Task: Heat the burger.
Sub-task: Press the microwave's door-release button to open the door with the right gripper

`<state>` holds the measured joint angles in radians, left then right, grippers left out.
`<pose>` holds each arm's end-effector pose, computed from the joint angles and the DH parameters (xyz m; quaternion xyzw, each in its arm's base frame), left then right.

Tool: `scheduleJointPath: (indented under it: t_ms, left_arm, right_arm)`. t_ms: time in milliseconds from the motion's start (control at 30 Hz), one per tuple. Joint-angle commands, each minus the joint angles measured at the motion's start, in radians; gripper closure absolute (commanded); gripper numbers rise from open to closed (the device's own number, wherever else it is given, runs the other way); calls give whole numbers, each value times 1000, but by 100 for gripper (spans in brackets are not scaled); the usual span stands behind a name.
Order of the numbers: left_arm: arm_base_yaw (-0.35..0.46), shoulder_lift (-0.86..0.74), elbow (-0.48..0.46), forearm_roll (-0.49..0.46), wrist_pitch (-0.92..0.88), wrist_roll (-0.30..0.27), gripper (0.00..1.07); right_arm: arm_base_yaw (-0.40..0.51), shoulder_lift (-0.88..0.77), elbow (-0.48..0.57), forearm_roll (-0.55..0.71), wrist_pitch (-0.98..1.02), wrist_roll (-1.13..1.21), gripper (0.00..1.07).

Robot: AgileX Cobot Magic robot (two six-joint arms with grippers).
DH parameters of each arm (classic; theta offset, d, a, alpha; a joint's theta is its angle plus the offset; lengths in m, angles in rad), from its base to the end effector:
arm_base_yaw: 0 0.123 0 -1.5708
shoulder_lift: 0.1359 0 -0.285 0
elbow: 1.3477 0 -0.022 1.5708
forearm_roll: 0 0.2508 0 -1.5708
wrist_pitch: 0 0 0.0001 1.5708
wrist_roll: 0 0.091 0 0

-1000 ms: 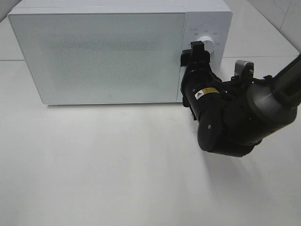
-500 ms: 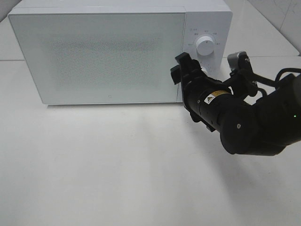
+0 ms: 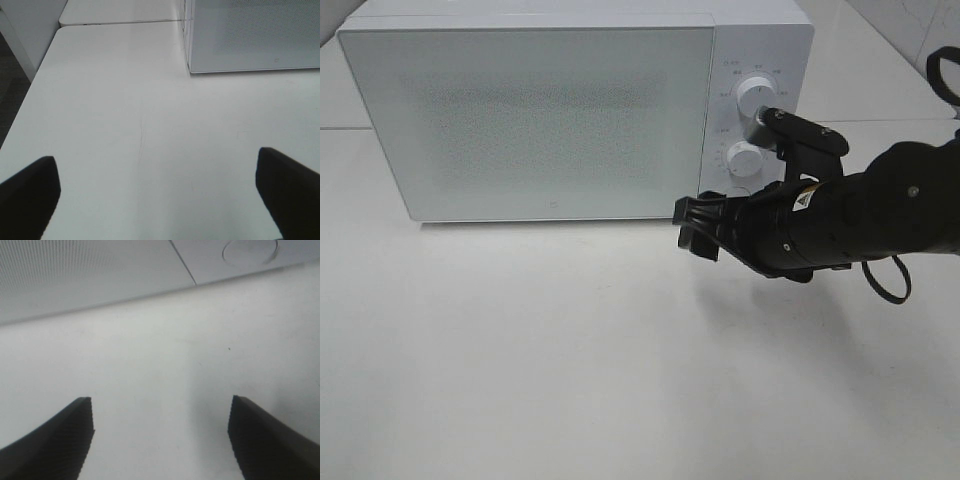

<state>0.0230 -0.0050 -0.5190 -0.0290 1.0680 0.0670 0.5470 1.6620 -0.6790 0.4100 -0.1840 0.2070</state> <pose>-0.0081 -0.0025 0.2819 0.0195 0.8485 0.0093 0.5287 0.2646 0.1534 0.1583 0.0440 0.9107 0.1961 0.3609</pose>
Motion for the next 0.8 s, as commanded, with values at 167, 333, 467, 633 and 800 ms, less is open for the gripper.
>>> scheduleJointPath:
  t_ms: [167, 333, 467, 633, 800]
  left_arm:
    - [1, -15, 3, 0, 2, 1, 7]
    - [1, -15, 3, 0, 2, 1, 7]
    - [1, -15, 3, 0, 2, 1, 7]
    - [1, -15, 3, 0, 2, 1, 7]
    - [1, -15, 3, 0, 2, 1, 7]
  right_arm:
    - [-11, -60, -44, -136, 329, -156, 32]
    - [-11, -139, -46, -210, 455, -158, 32]
    - [-10, -223, -46, -220, 561, -159, 32]
    - [-10, -331, -46, -227, 670, -159, 32]
    - [-10, -445, -46, -245, 789, -159, 32]
